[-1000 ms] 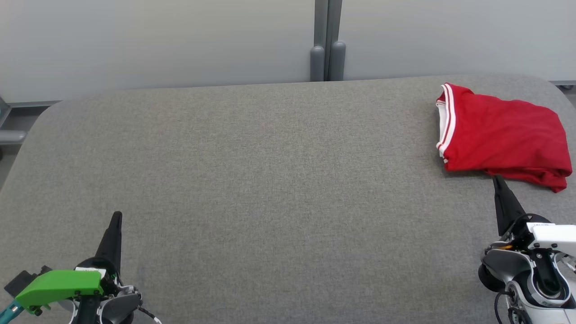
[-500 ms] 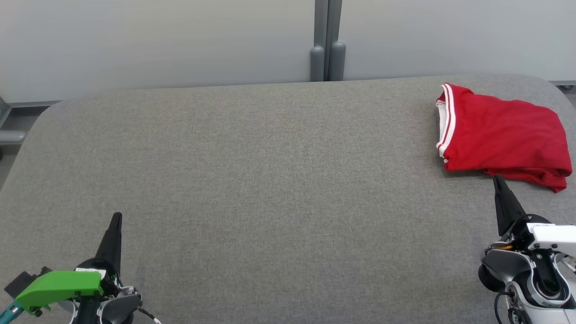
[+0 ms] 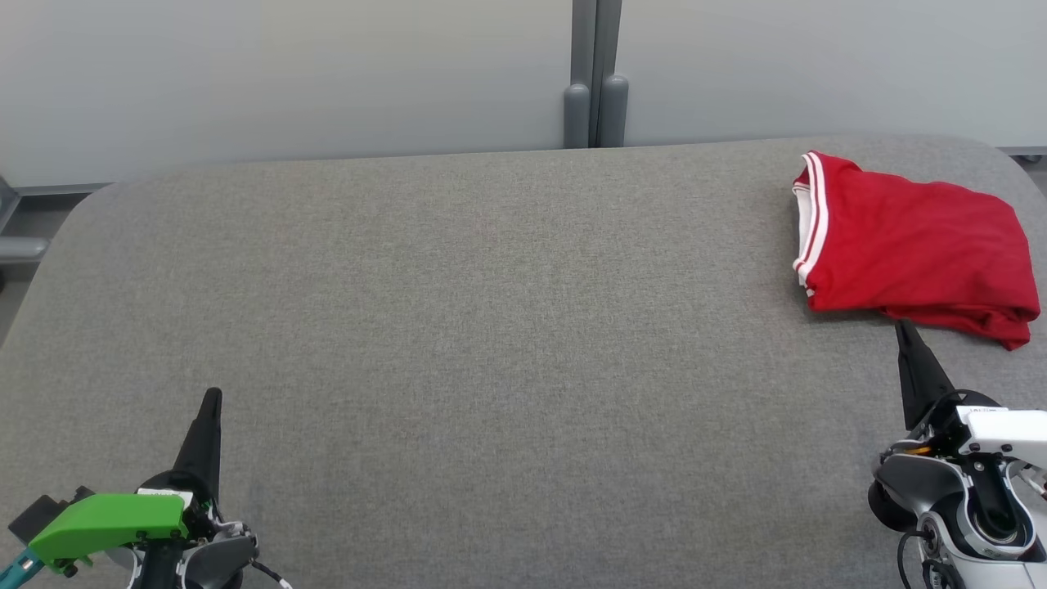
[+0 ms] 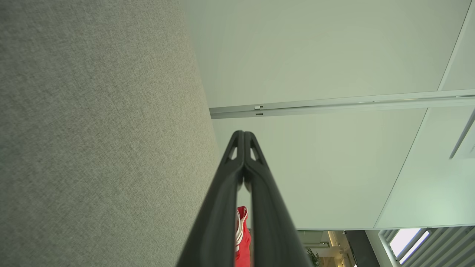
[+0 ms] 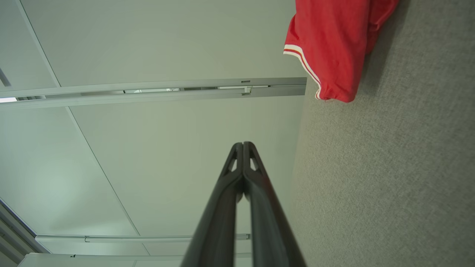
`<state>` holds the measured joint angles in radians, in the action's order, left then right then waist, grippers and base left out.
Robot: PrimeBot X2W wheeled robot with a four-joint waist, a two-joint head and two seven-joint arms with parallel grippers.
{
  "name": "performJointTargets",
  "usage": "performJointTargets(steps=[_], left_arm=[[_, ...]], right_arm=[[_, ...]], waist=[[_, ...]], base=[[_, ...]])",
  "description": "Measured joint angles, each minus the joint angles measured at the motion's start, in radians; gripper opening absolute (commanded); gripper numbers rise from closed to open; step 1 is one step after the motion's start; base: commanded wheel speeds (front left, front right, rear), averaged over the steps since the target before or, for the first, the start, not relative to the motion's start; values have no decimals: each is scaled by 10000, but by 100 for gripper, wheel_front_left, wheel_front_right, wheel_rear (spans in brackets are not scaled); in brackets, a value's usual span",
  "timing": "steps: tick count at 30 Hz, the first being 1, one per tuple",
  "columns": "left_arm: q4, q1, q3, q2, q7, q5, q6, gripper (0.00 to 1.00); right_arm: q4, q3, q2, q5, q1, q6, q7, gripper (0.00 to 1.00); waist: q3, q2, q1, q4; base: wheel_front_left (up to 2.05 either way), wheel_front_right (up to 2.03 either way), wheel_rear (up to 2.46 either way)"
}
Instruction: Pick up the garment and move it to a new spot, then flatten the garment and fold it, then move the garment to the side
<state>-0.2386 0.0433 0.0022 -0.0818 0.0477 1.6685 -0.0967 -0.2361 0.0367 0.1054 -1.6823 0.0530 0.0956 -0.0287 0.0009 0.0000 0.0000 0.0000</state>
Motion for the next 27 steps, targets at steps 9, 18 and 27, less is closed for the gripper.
performJointTargets(steps=[9,18,27], left_arm=[[-19,1,2,0,0,0,0,0],[-33,2,4,0,2,0,0,0],[-46,3,8,0,15,0,-4,0]], right_arm=[[-21,4,-12,0,1,4,0,0],[-33,10,-19,0,2,10,0,0],[-52,13,-25,0,3,12,-2,0]], waist=[[-1,0,0,0],[-2,0,0,0],[-2,0,0,0]], base=[[0,0,0],[0,0,0],[0,0,0]])
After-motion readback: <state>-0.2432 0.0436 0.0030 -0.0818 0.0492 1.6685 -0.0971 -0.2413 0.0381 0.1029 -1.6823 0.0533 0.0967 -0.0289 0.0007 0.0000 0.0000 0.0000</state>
